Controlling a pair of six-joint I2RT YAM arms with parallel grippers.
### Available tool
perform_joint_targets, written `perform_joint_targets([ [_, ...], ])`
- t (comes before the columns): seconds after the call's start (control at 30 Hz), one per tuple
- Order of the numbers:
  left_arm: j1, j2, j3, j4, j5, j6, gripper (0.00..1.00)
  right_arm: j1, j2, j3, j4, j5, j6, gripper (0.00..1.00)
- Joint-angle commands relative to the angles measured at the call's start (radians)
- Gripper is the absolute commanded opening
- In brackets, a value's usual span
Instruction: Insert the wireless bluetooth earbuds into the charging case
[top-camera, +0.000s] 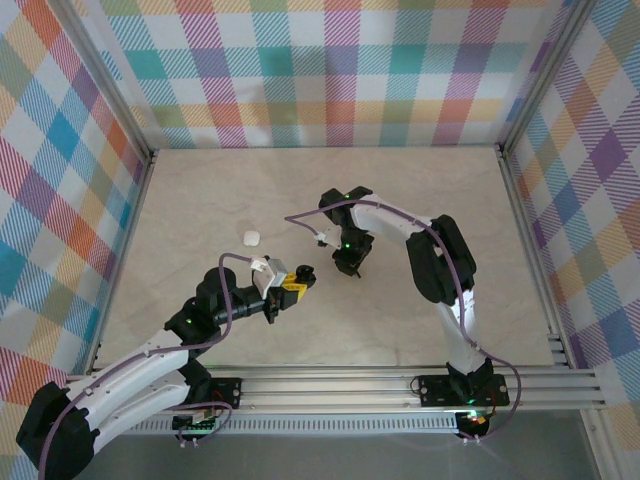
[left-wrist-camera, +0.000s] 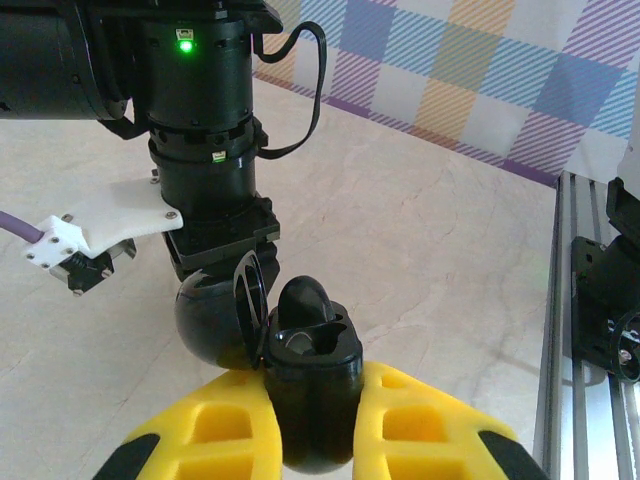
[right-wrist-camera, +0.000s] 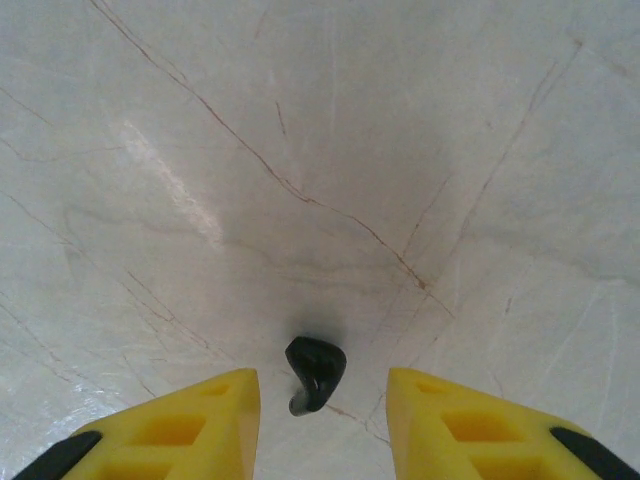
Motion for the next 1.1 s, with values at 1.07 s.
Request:
perform_joint_targets([
  [1.07, -0.013, -0.013, 0.043, -0.011, 0.025, 0.016, 0.0, 0.007, 0.056, 0.013, -0.037, -0.001, 0.034, 0.17],
])
